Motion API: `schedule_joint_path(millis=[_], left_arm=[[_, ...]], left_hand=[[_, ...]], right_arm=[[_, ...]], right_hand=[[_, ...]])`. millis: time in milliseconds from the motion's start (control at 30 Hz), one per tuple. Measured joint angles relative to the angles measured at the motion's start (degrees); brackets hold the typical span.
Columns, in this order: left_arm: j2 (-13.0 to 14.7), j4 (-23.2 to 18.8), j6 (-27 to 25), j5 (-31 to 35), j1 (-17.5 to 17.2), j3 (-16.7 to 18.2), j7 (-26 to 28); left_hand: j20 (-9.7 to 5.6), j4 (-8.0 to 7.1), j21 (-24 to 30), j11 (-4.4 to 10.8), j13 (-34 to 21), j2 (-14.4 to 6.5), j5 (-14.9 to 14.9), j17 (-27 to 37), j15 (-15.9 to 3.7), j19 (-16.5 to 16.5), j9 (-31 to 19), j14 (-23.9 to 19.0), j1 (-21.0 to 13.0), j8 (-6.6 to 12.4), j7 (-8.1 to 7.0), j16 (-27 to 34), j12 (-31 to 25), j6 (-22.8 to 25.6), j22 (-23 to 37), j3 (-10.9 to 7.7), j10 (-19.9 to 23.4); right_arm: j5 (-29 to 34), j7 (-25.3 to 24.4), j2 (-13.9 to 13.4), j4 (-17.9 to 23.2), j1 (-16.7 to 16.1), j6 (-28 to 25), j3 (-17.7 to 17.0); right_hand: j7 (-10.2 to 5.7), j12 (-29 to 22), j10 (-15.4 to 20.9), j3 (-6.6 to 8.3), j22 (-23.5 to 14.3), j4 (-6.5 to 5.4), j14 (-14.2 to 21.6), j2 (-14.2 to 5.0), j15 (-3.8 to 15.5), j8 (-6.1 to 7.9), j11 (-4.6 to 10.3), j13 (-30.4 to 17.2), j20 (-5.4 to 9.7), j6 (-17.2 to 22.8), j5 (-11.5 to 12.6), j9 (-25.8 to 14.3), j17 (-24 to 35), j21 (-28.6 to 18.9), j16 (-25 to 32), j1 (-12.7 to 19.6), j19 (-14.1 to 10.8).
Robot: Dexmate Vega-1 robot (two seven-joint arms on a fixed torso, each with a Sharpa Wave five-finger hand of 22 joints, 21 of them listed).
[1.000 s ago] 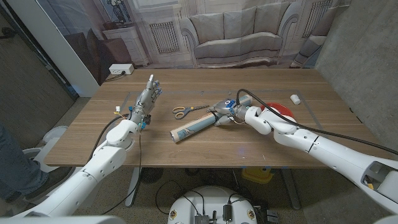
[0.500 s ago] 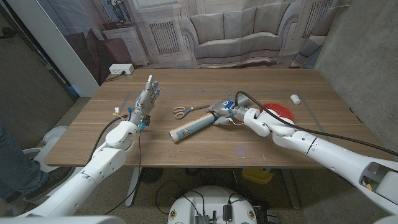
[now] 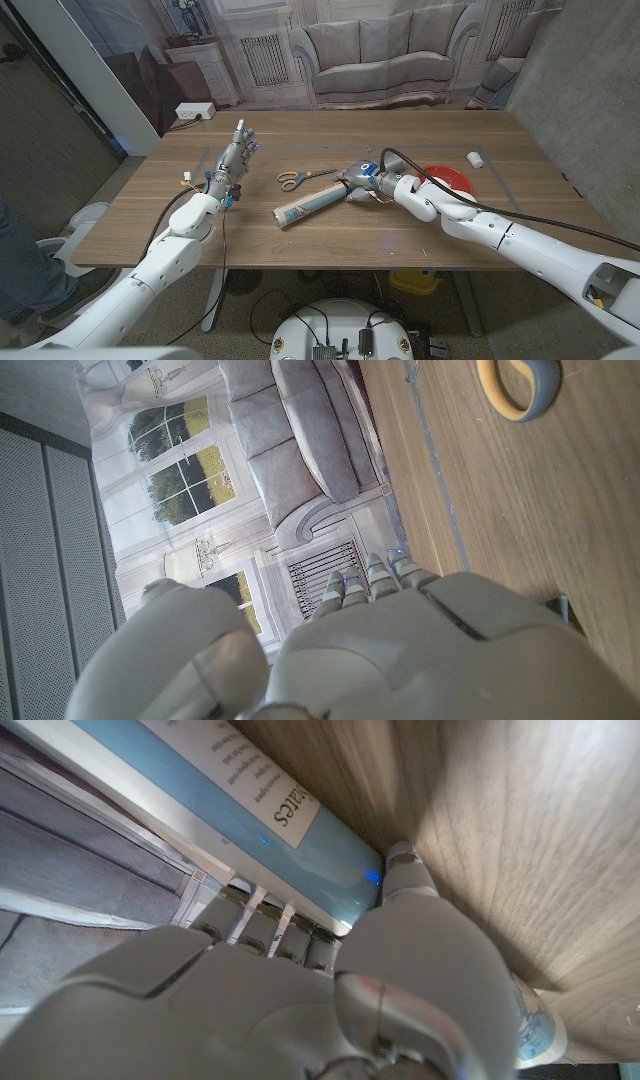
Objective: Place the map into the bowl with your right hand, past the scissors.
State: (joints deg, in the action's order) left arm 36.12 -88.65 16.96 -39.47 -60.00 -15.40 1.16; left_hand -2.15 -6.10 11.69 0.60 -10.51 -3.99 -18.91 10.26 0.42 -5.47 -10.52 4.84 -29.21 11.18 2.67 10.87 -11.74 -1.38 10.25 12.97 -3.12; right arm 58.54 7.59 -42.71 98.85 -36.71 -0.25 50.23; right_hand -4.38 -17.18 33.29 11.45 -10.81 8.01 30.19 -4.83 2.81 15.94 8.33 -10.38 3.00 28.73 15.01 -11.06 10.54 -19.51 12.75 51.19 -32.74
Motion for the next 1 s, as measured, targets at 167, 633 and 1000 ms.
schedule_joint_path(millis=[167, 633, 1000], left_arm=[[-0.1, 0.4, 0.0, 0.0, 0.4, -0.2, -0.4], [0.0, 0.8, -0.2, 0.0, 1.4, -0.5, -1.2], [0.1, 1.0, -0.7, 0.2, 2.2, -0.9, -1.5]], left_hand=[[0.0, 0.0, 0.0, 0.0, 0.0, 0.0, 0.0, 0.0, 0.0, 0.0, 0.0, 0.0, 0.0, 0.0, 0.0, 0.0, 0.0, 0.0, 0.0, 0.0, 0.0], [0.0, 0.17, 0.0, 0.0, 0.0, -0.2, 0.0, 0.0, 0.0, 0.0, 0.0, 0.0, -0.2, 0.0, 0.0, 0.0, 0.0, 0.0, 0.0, 0.16, 0.0], [0.0, 0.08, 0.0, 0.0, 0.0, -0.2, 0.0, 0.0, 0.0, 0.0, 0.0, 0.0, -0.2, 0.0, 0.0, 0.0, 0.0, 0.0, 0.0, 0.56, 0.0]], right_arm=[[0.0, -0.4, -0.3, 0.7, -0.6, -0.5, -0.5], [0.0, -1.5, -1.0, 2.9, -2.1, -1.8, -2.1], [-1.0, -1.9, -1.9, 4.9, -3.7, -3.4, -3.9]], right_hand=[[-0.27, 0.0, 0.7, 0.0, -0.3, 0.0, 0.1, 0.15, 0.06, 0.0, 0.09, 0.0, 0.06, 0.6, -0.4, 0.0, 0.0, 0.0, 0.0, 0.3, -0.1], [-0.56, 0.0, 0.8, -0.02, -0.3, 0.0, 0.1, 0.14, 0.06, -0.31, 0.18, 0.3, 0.06, 0.9, -0.6, 0.1, 0.0, 0.0, -0.3, 0.6, -0.1], [-0.57, 0.2, 0.8, 0.21, -0.3, 0.24, 0.2, -0.23, -0.04, -0.34, 0.18, 0.3, 0.05, 1.5, -0.7, 0.1, 0.0, 0.0, -0.7, 1.0, -0.1]])
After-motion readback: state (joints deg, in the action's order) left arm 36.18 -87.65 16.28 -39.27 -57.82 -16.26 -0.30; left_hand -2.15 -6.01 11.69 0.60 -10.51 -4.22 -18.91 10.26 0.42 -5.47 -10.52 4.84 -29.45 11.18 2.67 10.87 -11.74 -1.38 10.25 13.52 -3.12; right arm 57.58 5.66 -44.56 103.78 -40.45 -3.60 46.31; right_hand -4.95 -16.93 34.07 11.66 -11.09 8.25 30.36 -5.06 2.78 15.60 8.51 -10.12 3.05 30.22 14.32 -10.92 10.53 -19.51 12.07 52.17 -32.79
